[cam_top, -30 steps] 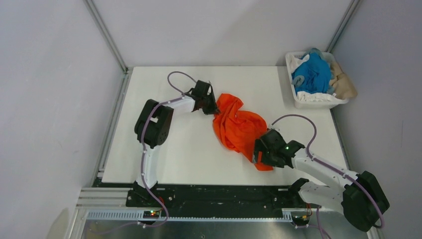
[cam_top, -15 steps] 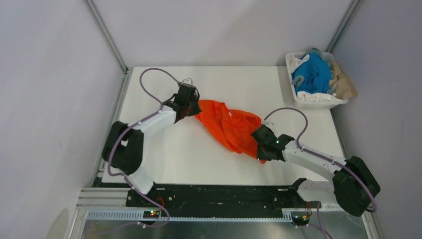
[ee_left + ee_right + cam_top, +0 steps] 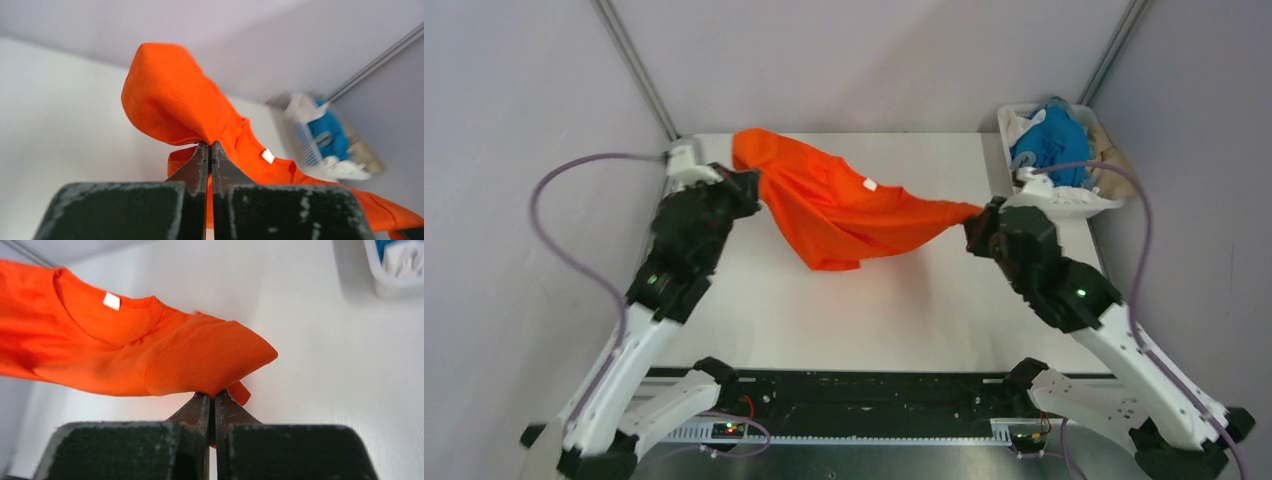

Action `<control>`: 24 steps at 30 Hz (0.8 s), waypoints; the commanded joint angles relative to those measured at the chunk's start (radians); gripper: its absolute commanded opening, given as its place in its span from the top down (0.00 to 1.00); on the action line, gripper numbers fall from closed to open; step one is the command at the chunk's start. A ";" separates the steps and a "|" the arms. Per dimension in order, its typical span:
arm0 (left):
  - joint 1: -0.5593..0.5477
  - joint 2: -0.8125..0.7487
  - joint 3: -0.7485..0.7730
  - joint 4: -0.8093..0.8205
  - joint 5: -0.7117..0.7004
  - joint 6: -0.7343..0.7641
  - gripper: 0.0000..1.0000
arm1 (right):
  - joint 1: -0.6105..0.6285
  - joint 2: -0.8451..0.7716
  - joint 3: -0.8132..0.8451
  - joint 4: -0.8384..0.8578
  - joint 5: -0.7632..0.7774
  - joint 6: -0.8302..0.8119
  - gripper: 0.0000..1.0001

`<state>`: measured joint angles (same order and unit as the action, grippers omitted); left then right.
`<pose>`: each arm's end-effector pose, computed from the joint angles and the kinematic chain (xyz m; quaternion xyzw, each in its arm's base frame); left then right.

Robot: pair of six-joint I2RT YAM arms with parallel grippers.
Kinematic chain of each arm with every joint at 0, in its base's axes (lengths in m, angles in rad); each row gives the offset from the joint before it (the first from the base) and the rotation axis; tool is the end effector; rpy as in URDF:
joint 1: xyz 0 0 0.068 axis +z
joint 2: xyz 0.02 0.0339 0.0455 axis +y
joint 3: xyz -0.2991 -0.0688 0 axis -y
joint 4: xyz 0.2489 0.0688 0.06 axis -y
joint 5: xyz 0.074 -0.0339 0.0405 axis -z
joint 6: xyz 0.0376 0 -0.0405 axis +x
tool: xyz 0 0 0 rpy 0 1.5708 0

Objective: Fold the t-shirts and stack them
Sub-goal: Flatten out the tshirt

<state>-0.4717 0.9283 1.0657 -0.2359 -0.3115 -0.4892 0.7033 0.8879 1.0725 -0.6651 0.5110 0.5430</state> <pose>0.1730 -0.0753 0.4357 -0.1106 0.7312 -0.2046 0.6413 0.1336 0.0892 0.4008 0.0644 0.8351 0.1173 0.5335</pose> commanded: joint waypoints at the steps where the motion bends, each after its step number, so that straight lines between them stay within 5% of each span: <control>1: 0.001 -0.205 0.049 0.027 -0.019 0.073 1.00 | -0.002 -0.105 0.142 0.100 -0.100 -0.109 1.00; 8: 0.001 -0.405 0.177 0.026 0.131 0.089 1.00 | 0.008 -0.177 0.394 0.113 -0.479 -0.168 1.00; 14: 0.001 -0.385 0.335 0.011 0.242 0.109 1.00 | 0.008 -0.153 0.560 0.059 -0.582 -0.191 1.00; 19: 0.001 -0.329 0.293 0.010 0.111 0.133 1.00 | 0.008 -0.126 0.517 0.073 -0.437 -0.216 1.00; 24: 0.002 -0.191 0.128 0.013 -0.233 0.145 1.00 | -0.046 -0.021 0.369 0.111 -0.096 -0.243 1.00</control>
<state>-0.4717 0.5785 1.3243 -0.1867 -0.2749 -0.3813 0.7036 0.7563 1.5414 -0.5709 0.1684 0.3408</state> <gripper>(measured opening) 0.011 0.020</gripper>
